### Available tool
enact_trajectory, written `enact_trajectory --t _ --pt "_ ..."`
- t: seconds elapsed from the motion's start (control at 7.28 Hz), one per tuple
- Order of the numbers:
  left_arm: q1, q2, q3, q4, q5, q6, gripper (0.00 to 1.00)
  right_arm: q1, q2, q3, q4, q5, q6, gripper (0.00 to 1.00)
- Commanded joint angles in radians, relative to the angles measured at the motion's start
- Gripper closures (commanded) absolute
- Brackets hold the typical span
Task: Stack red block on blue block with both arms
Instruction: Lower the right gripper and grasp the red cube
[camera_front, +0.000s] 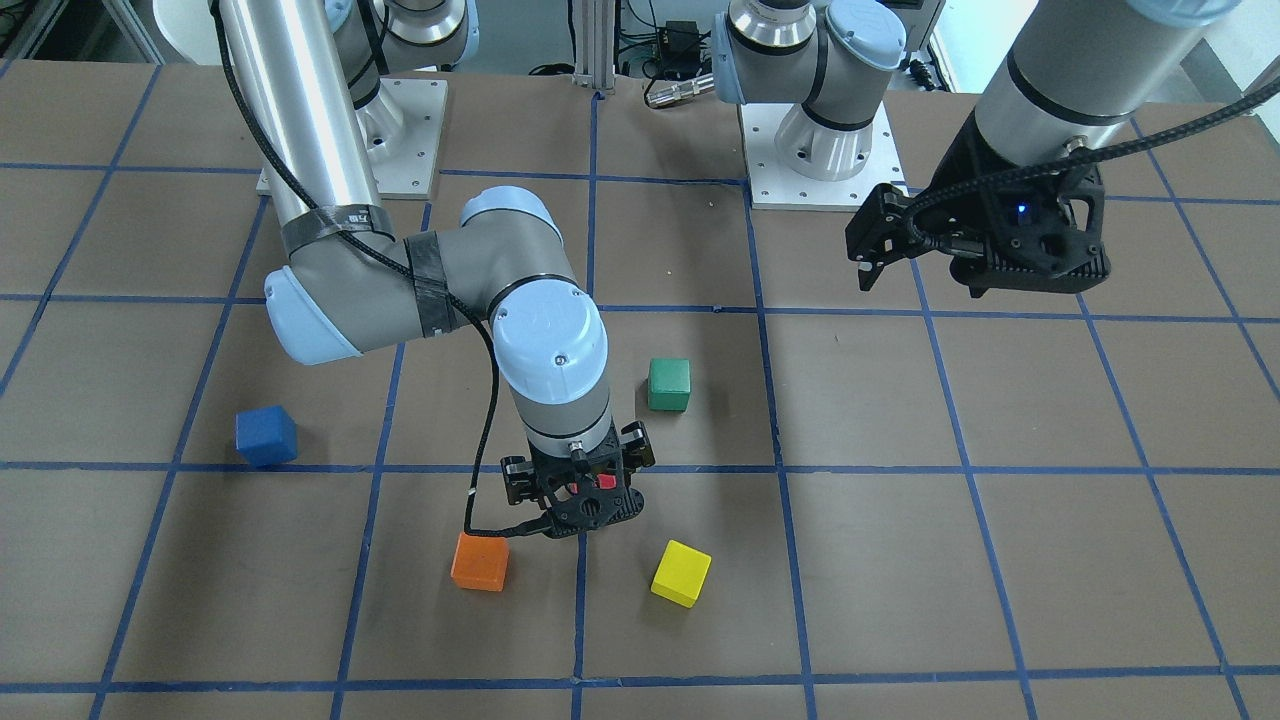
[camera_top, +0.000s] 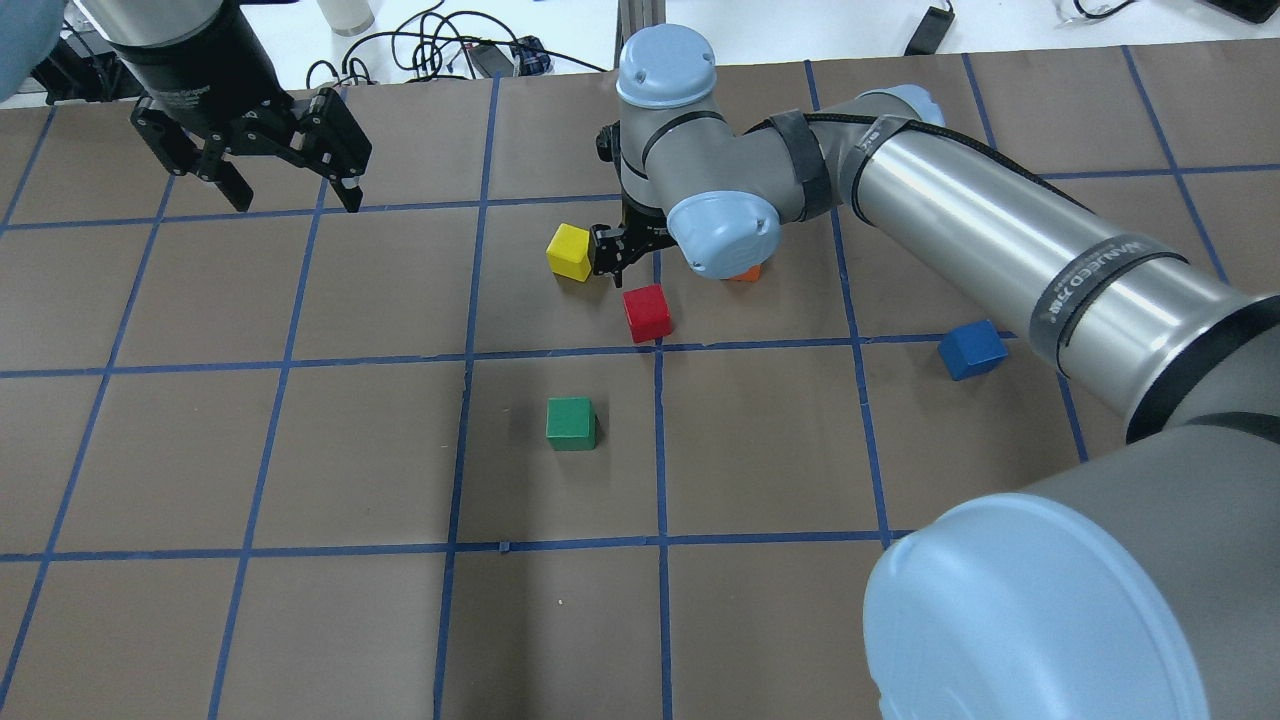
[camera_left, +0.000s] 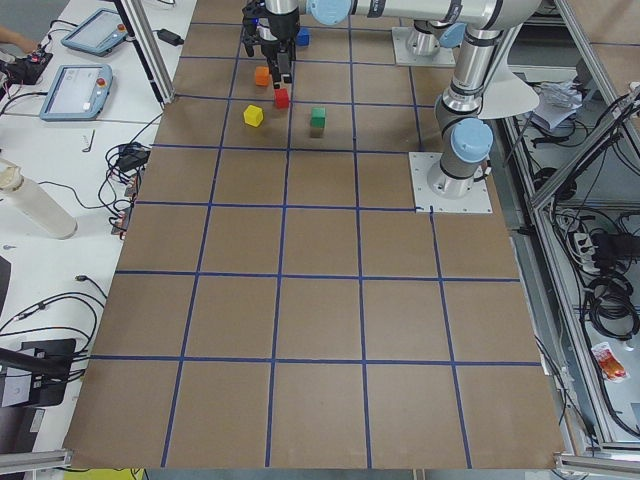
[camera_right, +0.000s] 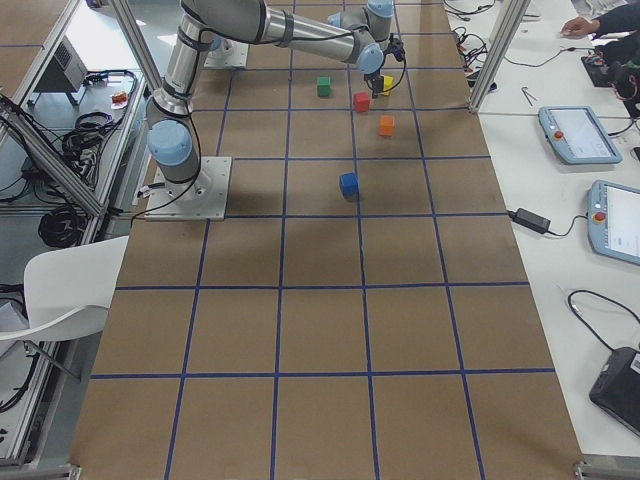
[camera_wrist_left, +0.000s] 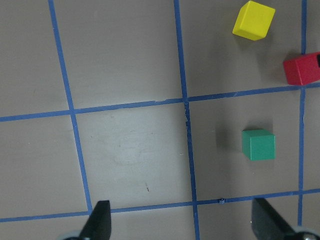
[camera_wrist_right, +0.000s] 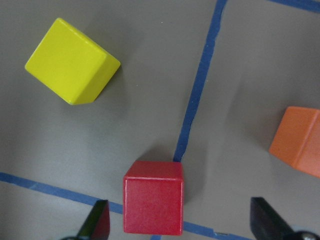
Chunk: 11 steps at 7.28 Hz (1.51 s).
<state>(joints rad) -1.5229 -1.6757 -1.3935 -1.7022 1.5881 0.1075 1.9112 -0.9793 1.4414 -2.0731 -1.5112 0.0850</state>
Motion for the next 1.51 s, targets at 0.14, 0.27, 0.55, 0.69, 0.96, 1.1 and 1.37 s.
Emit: enact_trajectory --t 0.14,0.27,0.55,0.69,0.96,1.1,1.37 --pt "-0.017 0.008 -0.018 0.001 0.0 -0.017 0.0 0.029 0.051 0.002 0.002 0.006 0.059 0.0" --pt "-0.017 0.008 -0.019 0.001 0.0 -0.015 0.0 0.035 0.059 0.002 -0.001 0.005 0.058 0.0" --pt "-0.017 0.01 -0.022 0.001 0.0 -0.014 0.0 0.035 0.067 0.004 -0.004 0.002 0.058 0.02" --pt "-0.017 0.01 -0.022 0.001 0.0 -0.011 0.0 0.034 0.068 0.004 -0.002 0.002 0.056 0.41" --pt "-0.017 0.01 -0.021 0.001 0.0 -0.012 0.0 0.034 0.064 -0.004 -0.001 -0.007 0.061 1.0" --pt "-0.017 0.01 -0.021 0.001 0.0 -0.014 0.0 0.032 0.054 -0.01 0.01 -0.012 0.058 1.0" --pt "-0.017 0.01 -0.022 0.003 0.0 -0.014 0.0 0.002 -0.029 -0.022 0.095 -0.012 0.058 1.0"
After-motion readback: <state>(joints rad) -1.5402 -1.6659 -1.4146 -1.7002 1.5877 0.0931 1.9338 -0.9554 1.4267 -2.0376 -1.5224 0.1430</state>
